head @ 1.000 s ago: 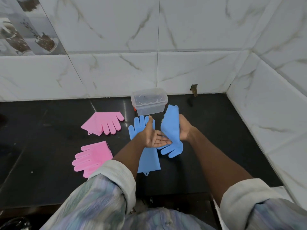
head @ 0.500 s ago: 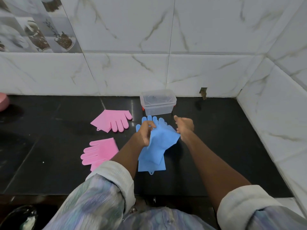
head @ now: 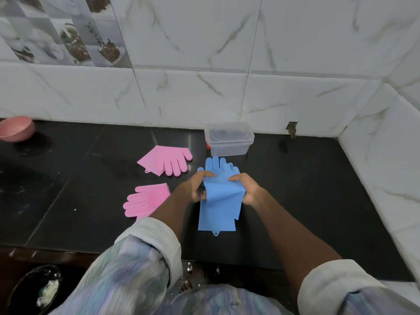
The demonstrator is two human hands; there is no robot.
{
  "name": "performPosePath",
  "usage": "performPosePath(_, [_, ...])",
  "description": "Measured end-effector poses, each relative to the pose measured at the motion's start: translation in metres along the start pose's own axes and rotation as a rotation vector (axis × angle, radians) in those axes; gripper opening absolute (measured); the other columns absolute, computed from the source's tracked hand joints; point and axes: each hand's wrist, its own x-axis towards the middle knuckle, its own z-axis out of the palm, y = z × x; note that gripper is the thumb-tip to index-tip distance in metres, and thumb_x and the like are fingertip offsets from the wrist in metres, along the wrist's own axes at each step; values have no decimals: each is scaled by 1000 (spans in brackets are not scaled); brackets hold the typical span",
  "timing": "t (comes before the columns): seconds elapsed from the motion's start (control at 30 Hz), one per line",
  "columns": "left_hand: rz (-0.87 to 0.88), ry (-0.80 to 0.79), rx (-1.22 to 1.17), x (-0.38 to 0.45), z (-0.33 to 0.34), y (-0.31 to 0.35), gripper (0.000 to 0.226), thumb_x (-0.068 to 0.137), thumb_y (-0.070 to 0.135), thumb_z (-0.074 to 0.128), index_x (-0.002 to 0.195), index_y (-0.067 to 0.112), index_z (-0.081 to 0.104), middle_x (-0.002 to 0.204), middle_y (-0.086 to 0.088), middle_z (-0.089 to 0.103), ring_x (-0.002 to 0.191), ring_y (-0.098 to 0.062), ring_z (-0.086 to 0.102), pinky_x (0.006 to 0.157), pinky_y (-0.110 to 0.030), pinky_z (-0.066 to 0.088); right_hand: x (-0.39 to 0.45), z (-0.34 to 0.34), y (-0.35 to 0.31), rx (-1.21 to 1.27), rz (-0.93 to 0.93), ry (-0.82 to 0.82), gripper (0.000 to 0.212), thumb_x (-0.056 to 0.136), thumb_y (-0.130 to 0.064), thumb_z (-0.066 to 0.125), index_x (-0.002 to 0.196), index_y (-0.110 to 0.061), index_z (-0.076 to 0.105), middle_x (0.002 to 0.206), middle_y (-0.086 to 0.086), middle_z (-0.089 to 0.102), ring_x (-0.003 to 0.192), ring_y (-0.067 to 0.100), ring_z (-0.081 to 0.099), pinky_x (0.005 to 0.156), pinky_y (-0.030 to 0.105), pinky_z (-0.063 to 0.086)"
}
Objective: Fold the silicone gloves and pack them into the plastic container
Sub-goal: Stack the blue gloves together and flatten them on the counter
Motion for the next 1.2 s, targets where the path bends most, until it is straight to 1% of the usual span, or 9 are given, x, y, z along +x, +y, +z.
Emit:
performPosePath(0.2, [55, 21, 120, -4, -7, 7, 48, 101, 1, 53, 149, 0, 52, 105, -12, 67, 85, -21, 65, 65, -27, 58, 7, 6, 1, 12, 25, -12, 48, 100, 3, 48, 147, -3, 54, 147, 24, 60, 140, 42, 54, 120, 56, 40])
performPosePath(0.37, [134, -49, -52, -2, -8, 9, 46, 102, 18, 58, 146, 8, 56, 139, -15, 67, 121, -32, 66, 87, -39, 58, 13, 20, -5, 197, -106, -51, 49, 102, -2, 49, 150, -6, 52, 150, 22, 58, 141, 40, 53, 121, 55, 39])
performPosePath(0.5, [36, 66, 461, 4, -17, 0, 53, 102, 36, 64, 146, 9, 53, 140, -16, 64, 121, -31, 68, 96, -40, 60, 16, 20, 0, 19, -18, 99, 40, 105, -18, 55, 143, -6, 58, 141, 20, 64, 131, 37, 62, 115, 52, 47])
performPosePath(0.6, [98, 144, 636, 14, -23, -7, 43, 103, 18, 64, 142, 0, 55, 121, -17, 66, 92, -24, 68, 98, -39, 59, 13, 16, 7, -210, 10, 134, 43, 100, -21, 66, 140, -7, 59, 136, 17, 67, 125, 36, 65, 113, 53, 50])
performPosePath(0.77, [167, 160, 692, 11, -17, -5, 27, 102, -1, 48, 127, -5, 57, 107, -19, 54, 89, -28, 54, 76, -38, 53, 19, 18, 9, -371, -61, 187, 40, 100, 6, 54, 140, 2, 55, 137, 22, 64, 124, 40, 64, 109, 53, 52])
performPosePath(0.87, [169, 178, 541, 10, -12, 1, 17, 100, -3, 44, 111, 3, 55, 103, -17, 56, 89, -28, 56, 78, -40, 49, 22, 22, 3, -313, -66, 171, 42, 101, 9, 47, 142, 2, 53, 141, 23, 61, 129, 40, 62, 113, 53, 49])
performPosePath(0.97, [84, 202, 357, 9, -14, 0, 21, 101, -2, 42, 88, 4, 57, 79, -10, 57, 66, -18, 58, 53, -19, 49, 18, 25, 2, -311, -77, 155, 44, 103, 9, 46, 145, -2, 51, 143, 22, 60, 130, 40, 61, 111, 52, 51])
performPosePath(1.07, [48, 194, 433, 11, -20, -9, 22, 103, 1, 45, 99, -2, 66, 78, -12, 65, 49, -11, 60, 45, -15, 49, 12, 28, 9, -359, -80, 134, 44, 103, 8, 52, 144, -6, 47, 142, 21, 60, 116, 38, 68, 76, 39, 64])
performPosePath(1.2, [96, 206, 560, 16, -23, -23, 36, 100, -5, 51, 136, -4, 59, 125, -20, 67, 105, -31, 70, 84, -39, 62, 12, 20, 29, -518, -174, 232, 47, 96, 4, 67, 139, -8, 52, 137, 14, 64, 122, 33, 65, 103, 51, 57])
